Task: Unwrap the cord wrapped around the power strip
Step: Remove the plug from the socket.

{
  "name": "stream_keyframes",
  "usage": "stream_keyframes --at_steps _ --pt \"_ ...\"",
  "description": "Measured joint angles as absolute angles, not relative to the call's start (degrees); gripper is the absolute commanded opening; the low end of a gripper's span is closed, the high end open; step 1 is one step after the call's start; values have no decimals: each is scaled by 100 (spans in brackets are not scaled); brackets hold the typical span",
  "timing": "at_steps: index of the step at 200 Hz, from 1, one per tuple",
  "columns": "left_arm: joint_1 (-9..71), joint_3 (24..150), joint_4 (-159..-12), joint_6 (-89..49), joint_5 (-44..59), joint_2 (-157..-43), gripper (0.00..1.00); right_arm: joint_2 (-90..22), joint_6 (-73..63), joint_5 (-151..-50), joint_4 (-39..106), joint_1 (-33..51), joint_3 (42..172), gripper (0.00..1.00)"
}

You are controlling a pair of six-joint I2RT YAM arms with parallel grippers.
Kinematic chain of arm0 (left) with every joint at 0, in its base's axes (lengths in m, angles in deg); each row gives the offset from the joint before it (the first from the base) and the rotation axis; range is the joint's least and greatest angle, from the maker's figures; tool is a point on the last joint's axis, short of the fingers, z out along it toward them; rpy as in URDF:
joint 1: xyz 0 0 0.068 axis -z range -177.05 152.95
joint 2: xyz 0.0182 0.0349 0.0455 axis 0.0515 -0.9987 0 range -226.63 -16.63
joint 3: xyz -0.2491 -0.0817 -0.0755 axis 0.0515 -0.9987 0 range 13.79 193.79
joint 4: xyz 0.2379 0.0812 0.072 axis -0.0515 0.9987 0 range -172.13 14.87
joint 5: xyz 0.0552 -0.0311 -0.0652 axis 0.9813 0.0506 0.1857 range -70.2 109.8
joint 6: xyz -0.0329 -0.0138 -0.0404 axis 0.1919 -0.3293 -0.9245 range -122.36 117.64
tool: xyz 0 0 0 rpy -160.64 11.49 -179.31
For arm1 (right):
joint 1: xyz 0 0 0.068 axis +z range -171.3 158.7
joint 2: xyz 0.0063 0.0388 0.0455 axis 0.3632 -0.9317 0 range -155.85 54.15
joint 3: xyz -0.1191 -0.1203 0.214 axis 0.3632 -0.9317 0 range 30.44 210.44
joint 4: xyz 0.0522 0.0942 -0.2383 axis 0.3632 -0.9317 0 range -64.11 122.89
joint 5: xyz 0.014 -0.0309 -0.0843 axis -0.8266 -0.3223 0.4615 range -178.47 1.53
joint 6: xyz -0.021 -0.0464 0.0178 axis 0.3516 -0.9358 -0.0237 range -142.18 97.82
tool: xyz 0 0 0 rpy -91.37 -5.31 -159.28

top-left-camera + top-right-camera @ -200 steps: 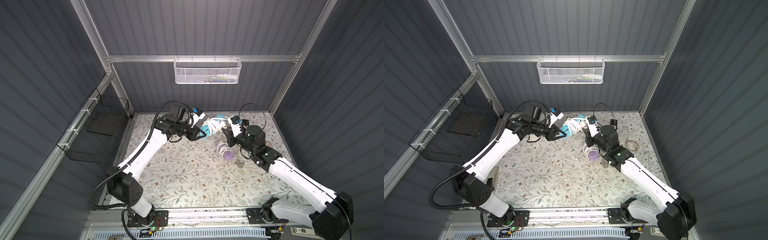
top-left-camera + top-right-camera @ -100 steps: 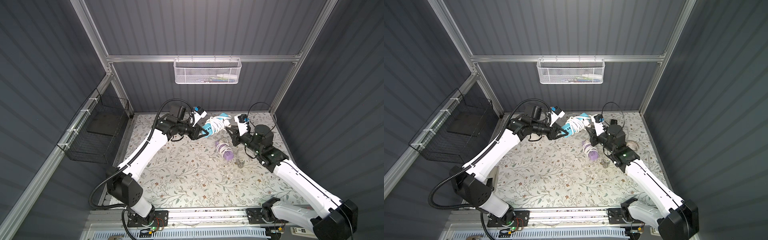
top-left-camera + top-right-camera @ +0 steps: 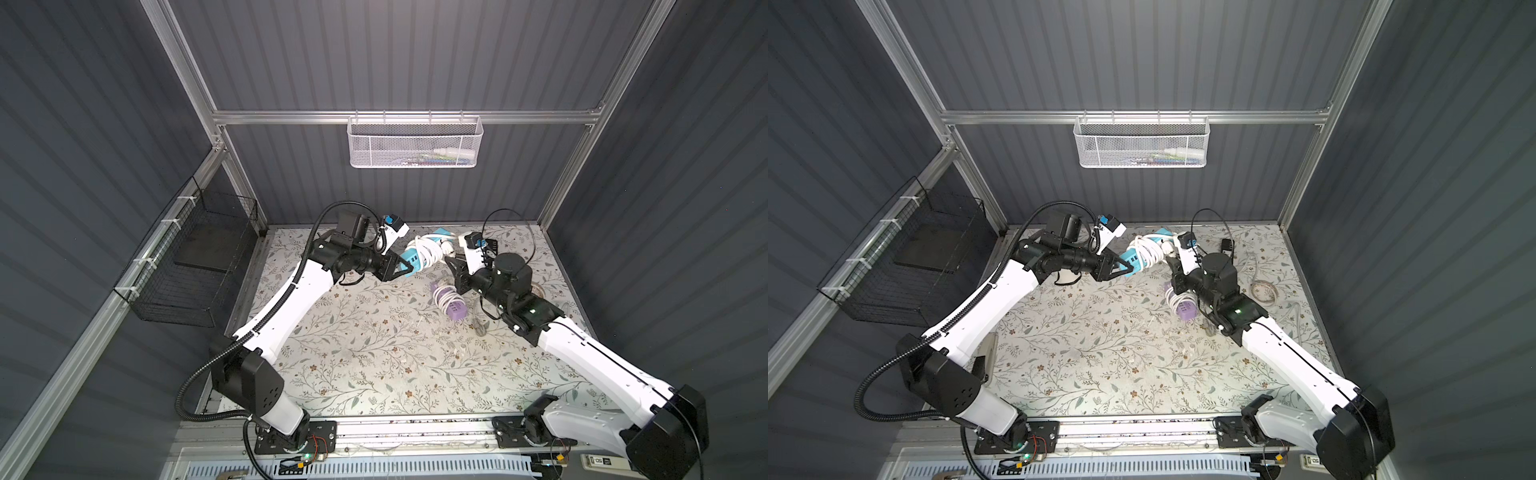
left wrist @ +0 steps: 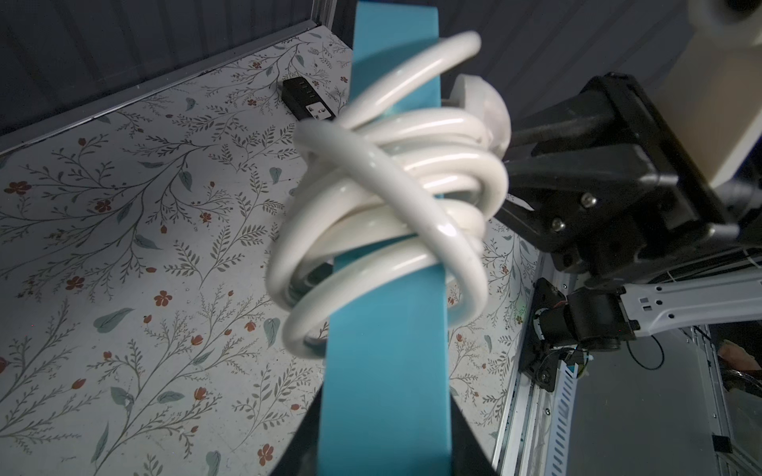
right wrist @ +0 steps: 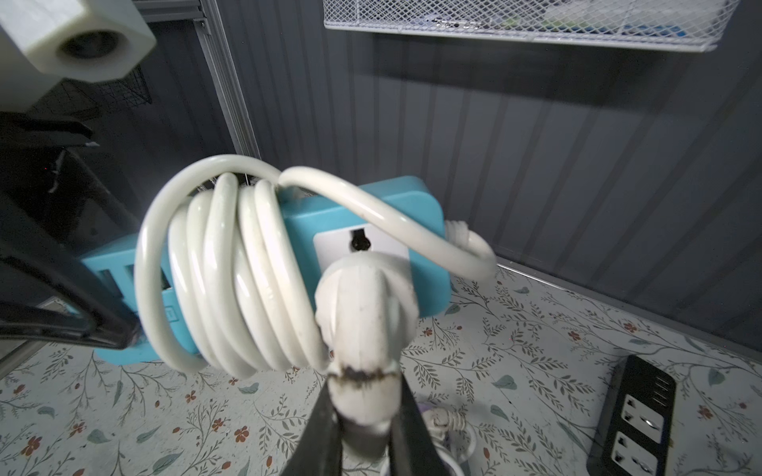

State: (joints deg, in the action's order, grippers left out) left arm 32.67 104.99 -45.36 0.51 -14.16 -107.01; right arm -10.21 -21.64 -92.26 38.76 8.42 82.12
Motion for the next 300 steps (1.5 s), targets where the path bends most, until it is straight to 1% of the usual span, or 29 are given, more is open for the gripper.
stream_keyframes --at_steps 35,69,122,149,168,182,219,238,275,300 --pt "3304 10499 -4827 -113 -1542 -10684 0 -870 -2118 -9707 3883 505 8208 0" --pt "3304 10429 -4877 -124 -1514 -10623 0 -879 -2059 -9890 3874 494 8208 0" --pt "3271 10394 -4730 -128 -1391 -10621 0 -1006 -2053 -8966 3843 1099 8208 0" --pt "3249 10293 -4733 -141 -1350 -10603 0 -1067 -2044 -8745 3773 1241 8208 0" --pt "3247 10282 -4855 -159 -1241 -10612 0 -1056 -2077 -8852 3732 1370 8223 0" --pt "3252 10280 -4899 -159 -1225 -10610 0 -1017 -2094 -8968 3664 1309 8252 0" --pt "3291 10276 -5144 -159 -1378 -10610 0 -695 -2064 -9617 3533 599 8254 0" --pt "3326 10276 -5246 -156 -1472 -10610 0 -571 -2066 -9807 3474 389 8254 0" --pt "3326 10274 -5268 -156 -1457 -10610 0 -529 -2042 -10002 3485 448 8215 0" --pt "3326 10263 -5268 -165 -1453 -10586 0 -389 -1834 -10115 3714 592 7922 0"
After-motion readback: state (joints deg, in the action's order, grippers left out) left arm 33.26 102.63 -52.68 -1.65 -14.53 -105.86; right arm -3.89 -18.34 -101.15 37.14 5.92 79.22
